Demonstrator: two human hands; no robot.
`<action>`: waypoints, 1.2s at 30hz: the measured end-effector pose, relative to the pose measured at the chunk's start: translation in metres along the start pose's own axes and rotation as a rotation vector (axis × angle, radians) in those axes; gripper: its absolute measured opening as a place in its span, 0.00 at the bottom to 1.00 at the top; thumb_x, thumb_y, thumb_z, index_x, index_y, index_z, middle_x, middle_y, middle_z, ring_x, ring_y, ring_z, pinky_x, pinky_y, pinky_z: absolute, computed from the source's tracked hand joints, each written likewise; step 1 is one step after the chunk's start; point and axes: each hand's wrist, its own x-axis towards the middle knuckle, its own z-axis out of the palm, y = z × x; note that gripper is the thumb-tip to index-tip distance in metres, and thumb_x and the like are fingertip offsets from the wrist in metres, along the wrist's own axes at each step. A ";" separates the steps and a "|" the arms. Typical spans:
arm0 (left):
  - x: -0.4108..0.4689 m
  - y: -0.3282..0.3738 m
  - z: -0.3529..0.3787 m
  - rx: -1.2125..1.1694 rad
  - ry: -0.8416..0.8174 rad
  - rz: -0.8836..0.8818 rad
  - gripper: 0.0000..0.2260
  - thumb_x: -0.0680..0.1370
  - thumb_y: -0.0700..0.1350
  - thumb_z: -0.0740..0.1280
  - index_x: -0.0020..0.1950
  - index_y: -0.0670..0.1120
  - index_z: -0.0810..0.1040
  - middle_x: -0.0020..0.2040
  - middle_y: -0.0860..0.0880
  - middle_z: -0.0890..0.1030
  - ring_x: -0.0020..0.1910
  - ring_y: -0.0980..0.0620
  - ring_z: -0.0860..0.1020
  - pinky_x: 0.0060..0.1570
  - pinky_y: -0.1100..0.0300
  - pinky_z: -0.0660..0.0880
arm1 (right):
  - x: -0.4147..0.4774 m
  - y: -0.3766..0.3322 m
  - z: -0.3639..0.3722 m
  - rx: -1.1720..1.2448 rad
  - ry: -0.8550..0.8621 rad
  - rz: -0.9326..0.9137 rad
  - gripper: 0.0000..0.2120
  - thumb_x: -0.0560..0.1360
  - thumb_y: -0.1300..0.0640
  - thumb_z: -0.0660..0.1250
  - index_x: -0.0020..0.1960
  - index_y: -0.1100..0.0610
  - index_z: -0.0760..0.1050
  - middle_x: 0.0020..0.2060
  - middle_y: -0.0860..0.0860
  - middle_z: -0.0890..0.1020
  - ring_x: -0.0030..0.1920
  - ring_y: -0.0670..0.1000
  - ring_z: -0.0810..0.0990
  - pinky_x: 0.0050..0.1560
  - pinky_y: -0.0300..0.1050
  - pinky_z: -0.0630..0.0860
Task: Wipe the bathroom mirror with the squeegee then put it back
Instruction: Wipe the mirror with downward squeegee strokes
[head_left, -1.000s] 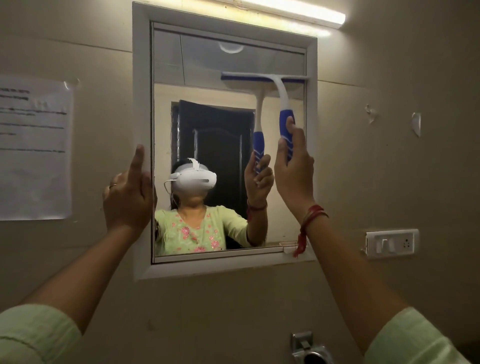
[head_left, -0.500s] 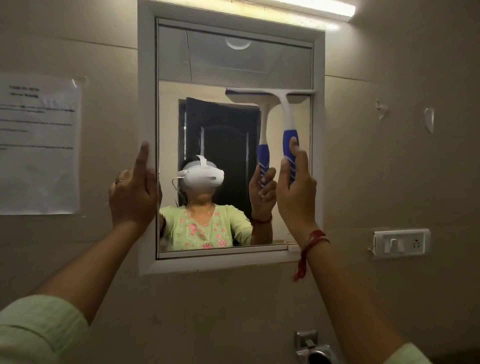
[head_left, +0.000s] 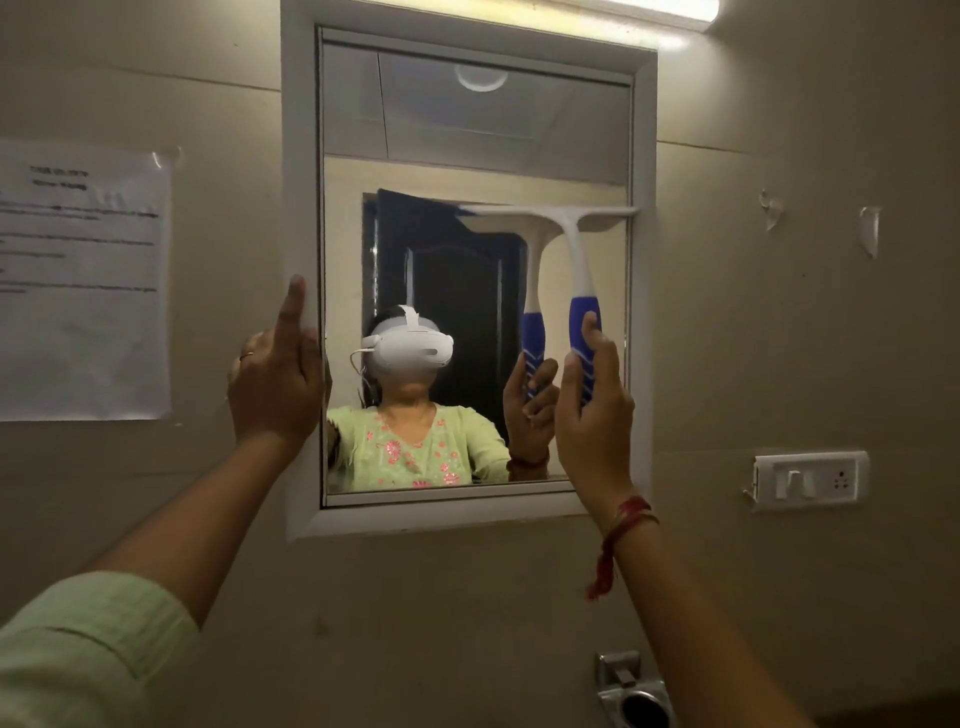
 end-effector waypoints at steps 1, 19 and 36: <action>0.000 0.001 0.000 0.002 -0.004 -0.004 0.22 0.80 0.51 0.49 0.75 0.52 0.55 0.42 0.35 0.77 0.44 0.35 0.75 0.45 0.42 0.71 | -0.006 0.000 -0.002 0.016 -0.007 0.006 0.20 0.78 0.49 0.54 0.69 0.52 0.61 0.58 0.56 0.76 0.48 0.49 0.79 0.46 0.50 0.81; 0.000 -0.001 0.002 -0.017 0.007 0.005 0.22 0.80 0.51 0.49 0.75 0.52 0.56 0.42 0.36 0.78 0.45 0.36 0.75 0.42 0.42 0.72 | -0.037 0.001 -0.008 0.007 -0.030 0.034 0.19 0.79 0.52 0.54 0.69 0.50 0.60 0.52 0.48 0.75 0.46 0.45 0.79 0.45 0.46 0.81; -0.001 0.002 -0.001 -0.013 0.001 -0.002 0.22 0.80 0.50 0.50 0.75 0.51 0.56 0.44 0.34 0.78 0.45 0.35 0.75 0.42 0.41 0.72 | -0.042 -0.001 -0.010 0.025 -0.036 0.032 0.19 0.79 0.50 0.55 0.69 0.49 0.60 0.51 0.34 0.72 0.47 0.39 0.77 0.42 0.32 0.76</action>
